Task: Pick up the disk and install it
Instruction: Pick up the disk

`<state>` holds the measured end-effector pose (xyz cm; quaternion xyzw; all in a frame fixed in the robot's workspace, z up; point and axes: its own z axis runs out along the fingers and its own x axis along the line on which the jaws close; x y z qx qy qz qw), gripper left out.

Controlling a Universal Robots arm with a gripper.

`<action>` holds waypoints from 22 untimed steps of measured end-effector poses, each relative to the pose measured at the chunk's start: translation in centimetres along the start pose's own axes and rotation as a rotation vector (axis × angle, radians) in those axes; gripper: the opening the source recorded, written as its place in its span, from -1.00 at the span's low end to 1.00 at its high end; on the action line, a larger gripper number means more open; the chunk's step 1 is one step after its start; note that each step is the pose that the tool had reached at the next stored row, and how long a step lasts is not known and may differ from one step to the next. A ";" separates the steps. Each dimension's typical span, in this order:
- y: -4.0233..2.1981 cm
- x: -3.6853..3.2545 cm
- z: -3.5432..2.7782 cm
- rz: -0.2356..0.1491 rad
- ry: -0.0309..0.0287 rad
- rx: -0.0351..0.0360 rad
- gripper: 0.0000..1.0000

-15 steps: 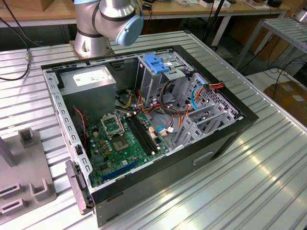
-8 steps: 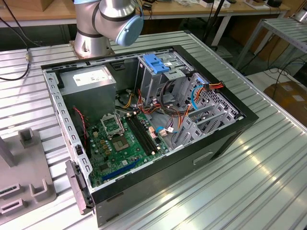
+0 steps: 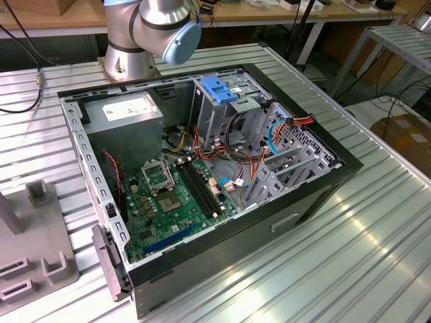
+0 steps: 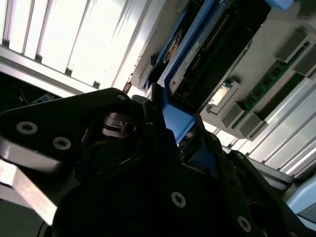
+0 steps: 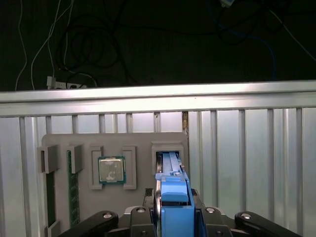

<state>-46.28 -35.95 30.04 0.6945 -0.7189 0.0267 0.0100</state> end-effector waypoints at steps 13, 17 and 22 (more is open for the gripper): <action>-0.05 0.11 -2.22 0.000 -0.0005 -0.0004 -0.26; -0.07 0.15 -3.00 0.000 -0.0011 -0.0004 -0.26; -0.09 0.19 -3.74 0.000 -0.0020 -0.0004 -0.26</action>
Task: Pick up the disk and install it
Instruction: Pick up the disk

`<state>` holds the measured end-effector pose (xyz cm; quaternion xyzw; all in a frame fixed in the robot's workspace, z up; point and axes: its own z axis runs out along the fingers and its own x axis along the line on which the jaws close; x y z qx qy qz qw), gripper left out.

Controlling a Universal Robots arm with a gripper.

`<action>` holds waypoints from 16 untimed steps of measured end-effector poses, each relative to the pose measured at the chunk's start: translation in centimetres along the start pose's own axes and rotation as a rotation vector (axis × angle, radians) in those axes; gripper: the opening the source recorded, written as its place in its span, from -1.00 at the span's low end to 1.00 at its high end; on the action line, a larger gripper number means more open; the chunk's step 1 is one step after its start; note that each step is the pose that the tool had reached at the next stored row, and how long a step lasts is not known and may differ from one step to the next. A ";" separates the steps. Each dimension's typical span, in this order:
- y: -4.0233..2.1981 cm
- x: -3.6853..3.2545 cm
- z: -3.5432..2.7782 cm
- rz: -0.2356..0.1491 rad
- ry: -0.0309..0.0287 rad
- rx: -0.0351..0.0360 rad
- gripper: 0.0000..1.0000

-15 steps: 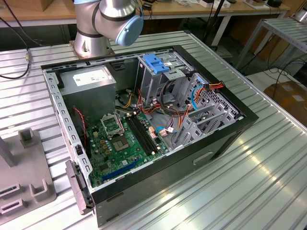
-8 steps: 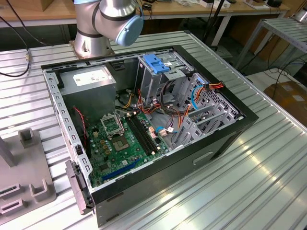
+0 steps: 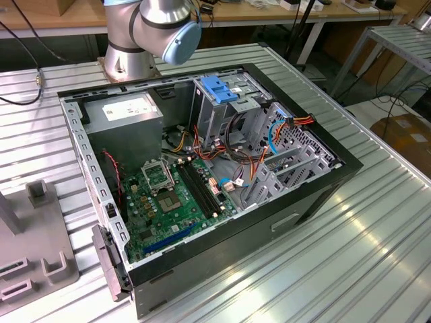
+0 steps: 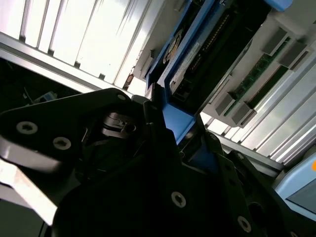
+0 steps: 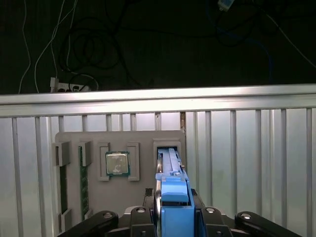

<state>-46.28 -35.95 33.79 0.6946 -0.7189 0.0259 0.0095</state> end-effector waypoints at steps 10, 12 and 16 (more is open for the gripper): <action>-0.03 0.07 -1.51 0.000 -0.0033 -0.0002 -0.26; -0.04 0.09 -1.75 0.000 -0.0039 -0.0003 -0.26; -0.05 0.11 -2.20 0.000 -0.0041 -0.0002 -0.26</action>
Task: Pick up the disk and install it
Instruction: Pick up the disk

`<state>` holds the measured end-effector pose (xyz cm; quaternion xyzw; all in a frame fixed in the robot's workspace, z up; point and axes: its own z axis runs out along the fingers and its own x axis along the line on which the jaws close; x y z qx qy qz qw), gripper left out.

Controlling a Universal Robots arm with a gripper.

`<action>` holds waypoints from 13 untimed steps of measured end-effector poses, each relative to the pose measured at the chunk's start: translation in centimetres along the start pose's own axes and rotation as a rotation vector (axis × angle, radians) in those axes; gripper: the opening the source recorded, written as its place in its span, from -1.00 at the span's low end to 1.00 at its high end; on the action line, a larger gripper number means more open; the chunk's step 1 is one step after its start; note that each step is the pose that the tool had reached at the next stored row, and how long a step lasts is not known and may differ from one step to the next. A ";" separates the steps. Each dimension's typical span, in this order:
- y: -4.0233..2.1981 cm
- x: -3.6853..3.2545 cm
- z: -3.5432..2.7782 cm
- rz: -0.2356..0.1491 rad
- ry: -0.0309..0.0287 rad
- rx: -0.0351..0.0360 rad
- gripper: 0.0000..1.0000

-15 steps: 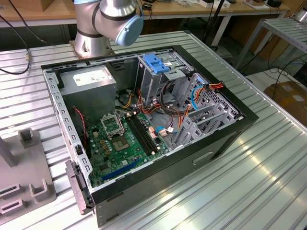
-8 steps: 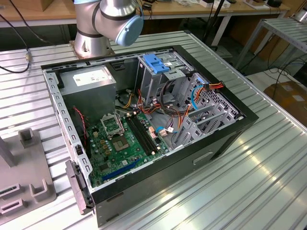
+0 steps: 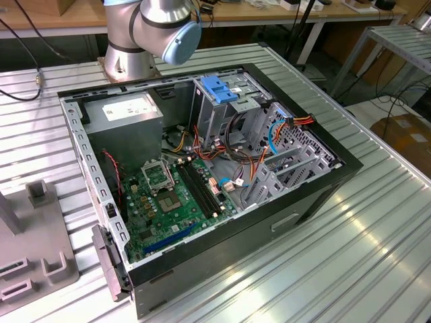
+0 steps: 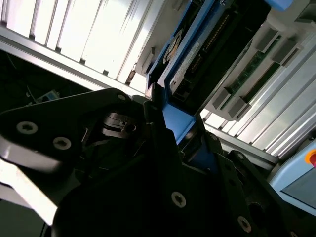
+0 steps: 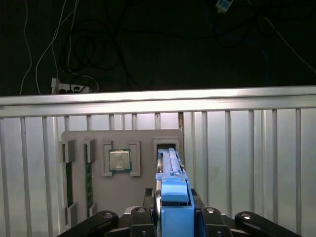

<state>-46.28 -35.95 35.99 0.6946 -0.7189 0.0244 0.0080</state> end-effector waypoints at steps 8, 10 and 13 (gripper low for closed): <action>-0.03 0.05 -1.06 0.000 0.0000 -0.0001 -0.26; -0.03 0.06 -1.32 0.000 0.0000 -0.0001 -0.26; -0.03 0.06 -1.40 0.000 -0.0001 0.0002 -0.26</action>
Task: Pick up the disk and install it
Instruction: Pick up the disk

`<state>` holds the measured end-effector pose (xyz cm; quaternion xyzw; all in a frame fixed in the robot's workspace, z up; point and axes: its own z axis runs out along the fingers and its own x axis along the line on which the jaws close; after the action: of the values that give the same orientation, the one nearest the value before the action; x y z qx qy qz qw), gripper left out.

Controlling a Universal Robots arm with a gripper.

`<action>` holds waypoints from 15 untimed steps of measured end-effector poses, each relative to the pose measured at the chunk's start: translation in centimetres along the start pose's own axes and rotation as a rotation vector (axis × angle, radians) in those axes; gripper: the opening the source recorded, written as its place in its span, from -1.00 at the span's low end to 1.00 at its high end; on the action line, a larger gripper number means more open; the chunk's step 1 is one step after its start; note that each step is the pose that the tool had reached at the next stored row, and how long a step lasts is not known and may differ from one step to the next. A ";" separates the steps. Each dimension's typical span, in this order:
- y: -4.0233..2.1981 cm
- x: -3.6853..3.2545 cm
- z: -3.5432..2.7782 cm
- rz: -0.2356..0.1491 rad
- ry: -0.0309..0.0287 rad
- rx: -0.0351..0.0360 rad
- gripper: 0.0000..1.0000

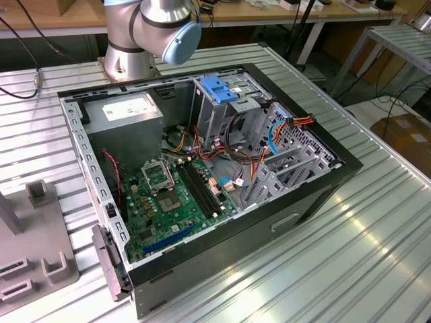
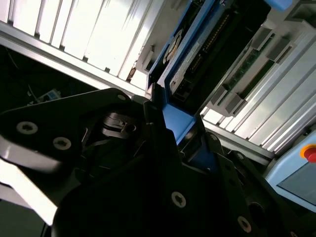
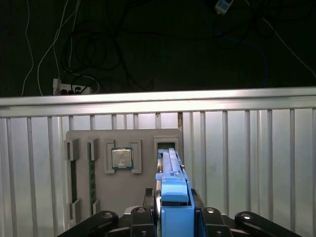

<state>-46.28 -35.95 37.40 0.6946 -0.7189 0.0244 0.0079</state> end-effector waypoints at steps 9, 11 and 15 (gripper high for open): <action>-0.03 0.05 -1.02 0.000 0.0001 -0.0003 -0.26; -0.04 0.08 -1.77 0.000 0.0001 -0.0003 -0.26; -0.07 0.13 -2.82 0.000 0.0001 -0.0003 -0.26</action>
<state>-46.28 -35.95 40.23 0.6946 -0.7190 0.0244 0.0081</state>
